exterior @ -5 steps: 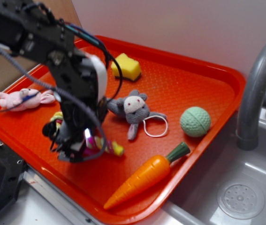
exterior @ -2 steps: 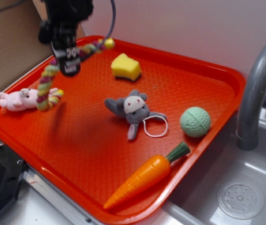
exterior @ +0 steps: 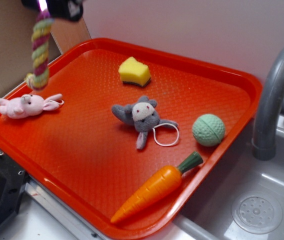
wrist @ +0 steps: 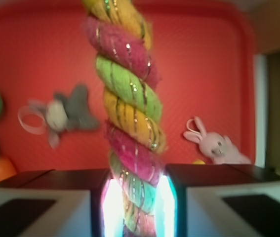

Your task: Grab the multicolored rope.

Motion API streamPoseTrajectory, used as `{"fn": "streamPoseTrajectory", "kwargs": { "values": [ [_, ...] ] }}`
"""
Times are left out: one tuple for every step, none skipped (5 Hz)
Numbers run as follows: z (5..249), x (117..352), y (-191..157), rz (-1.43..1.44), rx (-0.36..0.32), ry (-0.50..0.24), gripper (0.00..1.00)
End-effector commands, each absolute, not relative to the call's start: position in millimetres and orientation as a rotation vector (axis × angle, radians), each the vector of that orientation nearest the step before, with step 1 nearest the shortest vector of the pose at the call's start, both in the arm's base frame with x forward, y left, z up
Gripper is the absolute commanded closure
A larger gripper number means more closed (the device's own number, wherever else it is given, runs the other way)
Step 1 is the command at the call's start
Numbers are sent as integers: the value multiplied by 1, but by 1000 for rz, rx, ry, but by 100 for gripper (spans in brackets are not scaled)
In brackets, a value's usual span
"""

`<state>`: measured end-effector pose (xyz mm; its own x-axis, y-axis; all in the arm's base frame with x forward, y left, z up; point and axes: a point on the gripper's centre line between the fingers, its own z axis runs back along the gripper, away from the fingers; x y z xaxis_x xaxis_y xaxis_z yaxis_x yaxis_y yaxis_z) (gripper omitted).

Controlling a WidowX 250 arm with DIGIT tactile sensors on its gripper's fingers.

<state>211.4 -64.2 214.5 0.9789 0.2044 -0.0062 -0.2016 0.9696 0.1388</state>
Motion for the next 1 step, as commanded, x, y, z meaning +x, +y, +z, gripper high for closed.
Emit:
{"fn": "streamPoseTrajectory", "kwargs": {
  "values": [
    [236,185,-95,123,106,-297,100]
  ]
}}
